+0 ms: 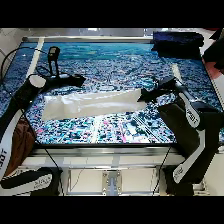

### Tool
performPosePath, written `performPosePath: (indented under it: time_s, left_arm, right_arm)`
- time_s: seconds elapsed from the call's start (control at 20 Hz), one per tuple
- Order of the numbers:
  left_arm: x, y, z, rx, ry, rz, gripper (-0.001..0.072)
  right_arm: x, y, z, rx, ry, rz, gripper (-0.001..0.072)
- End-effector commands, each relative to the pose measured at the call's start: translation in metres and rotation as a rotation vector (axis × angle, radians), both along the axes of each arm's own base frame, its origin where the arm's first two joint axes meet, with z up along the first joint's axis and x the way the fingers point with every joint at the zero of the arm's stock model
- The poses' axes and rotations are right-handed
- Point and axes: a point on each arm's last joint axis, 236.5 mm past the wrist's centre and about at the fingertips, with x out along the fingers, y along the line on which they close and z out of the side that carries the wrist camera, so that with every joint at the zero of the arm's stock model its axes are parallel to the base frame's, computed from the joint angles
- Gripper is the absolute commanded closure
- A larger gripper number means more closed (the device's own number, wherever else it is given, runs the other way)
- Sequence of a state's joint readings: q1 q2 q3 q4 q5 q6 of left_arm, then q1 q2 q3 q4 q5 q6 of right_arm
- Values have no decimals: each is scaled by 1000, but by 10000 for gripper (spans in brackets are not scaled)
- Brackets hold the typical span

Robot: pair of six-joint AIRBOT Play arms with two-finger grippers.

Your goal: Fold the shirts.

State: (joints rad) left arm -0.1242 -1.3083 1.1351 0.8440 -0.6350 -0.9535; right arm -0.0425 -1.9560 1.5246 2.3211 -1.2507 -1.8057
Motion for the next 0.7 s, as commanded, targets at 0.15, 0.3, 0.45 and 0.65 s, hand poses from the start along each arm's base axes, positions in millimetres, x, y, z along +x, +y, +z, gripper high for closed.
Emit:
performPosePath:
  time_s: [0.15,0.3,0.45,0.65]
  left_arm:
    - [-46,-33,-72,-19,300,-159,359]
    - [-81,-77,-109,-48,456,-281,697]
    - [-118,-144,-129,-101,542,-391,698]
    - [-155,-222,-155,-74,508,-467,697]
  right_arm:
    - [-22,26,104,73,-81,229,701]
    - [-28,23,175,43,-196,265,701]
    - [-45,22,236,23,-297,306,701]
    - [-61,23,288,3,-408,307,701]
